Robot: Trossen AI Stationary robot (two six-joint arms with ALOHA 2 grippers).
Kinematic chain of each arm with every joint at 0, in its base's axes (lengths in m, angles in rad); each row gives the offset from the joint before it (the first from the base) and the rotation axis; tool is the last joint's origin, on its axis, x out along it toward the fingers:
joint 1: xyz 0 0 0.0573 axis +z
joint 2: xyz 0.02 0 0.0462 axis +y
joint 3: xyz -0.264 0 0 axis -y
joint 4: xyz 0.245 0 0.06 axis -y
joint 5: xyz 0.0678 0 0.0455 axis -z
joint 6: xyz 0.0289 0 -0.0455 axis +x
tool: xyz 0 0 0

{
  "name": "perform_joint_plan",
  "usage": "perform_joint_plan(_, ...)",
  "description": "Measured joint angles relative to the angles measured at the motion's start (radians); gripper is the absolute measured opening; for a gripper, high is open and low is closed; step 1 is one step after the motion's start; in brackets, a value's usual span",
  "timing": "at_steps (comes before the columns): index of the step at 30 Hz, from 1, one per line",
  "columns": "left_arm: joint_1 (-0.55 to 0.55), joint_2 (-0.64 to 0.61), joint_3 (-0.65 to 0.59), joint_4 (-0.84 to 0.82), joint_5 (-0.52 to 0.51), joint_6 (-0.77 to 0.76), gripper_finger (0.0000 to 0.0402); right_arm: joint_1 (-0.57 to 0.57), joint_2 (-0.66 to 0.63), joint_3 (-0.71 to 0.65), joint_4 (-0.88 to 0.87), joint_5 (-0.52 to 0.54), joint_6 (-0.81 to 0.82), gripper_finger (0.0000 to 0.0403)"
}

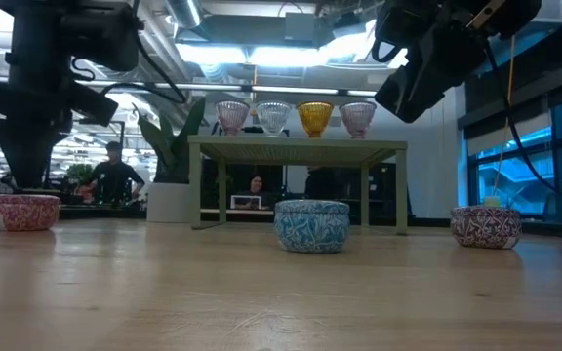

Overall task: Pick & Place candle stick holders
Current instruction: Put the pink scented candle on the shelf

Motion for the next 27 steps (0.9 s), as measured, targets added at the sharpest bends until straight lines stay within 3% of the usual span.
perform_joint_plan(8,0.018,-0.002,-0.084,0.13,0.029,-0.007,0.0315,0.0,0.0,0.0,-0.004,0.0,0.0,0.0104)
perform_joint_plan(27,0.017,0.0,-0.102,0.169,-0.016,0.019,0.0314,0.0,0.001,0.0,-0.008,0.0,0.0,0.0104)
